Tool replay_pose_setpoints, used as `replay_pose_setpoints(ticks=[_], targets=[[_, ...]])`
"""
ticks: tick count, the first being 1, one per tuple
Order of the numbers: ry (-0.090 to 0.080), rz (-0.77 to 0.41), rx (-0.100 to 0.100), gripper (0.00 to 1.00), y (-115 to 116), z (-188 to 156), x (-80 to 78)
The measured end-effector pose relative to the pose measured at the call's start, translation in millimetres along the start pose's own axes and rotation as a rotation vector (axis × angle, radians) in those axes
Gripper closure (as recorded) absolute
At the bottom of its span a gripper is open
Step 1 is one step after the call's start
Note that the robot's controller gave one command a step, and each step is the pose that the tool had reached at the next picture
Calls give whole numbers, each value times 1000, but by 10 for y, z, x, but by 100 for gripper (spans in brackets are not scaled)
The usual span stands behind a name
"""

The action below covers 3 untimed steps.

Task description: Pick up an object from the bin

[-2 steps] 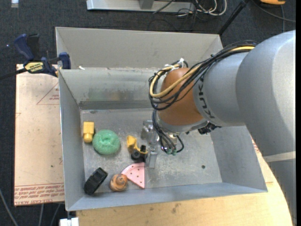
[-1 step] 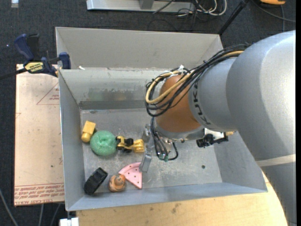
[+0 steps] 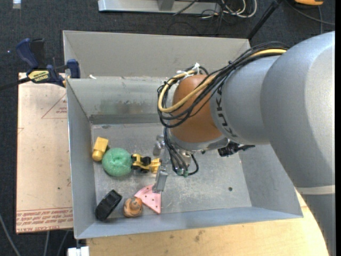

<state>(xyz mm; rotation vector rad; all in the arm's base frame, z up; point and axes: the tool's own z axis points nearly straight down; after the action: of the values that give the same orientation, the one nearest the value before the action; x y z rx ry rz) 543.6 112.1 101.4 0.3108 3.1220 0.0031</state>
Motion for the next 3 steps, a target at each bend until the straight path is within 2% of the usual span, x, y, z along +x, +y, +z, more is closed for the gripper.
replay_pose_setpoints(ticks=[1,3], targets=[[-1,208,-1,100,31,278,135],[1,208,0,100,26,241,143]])
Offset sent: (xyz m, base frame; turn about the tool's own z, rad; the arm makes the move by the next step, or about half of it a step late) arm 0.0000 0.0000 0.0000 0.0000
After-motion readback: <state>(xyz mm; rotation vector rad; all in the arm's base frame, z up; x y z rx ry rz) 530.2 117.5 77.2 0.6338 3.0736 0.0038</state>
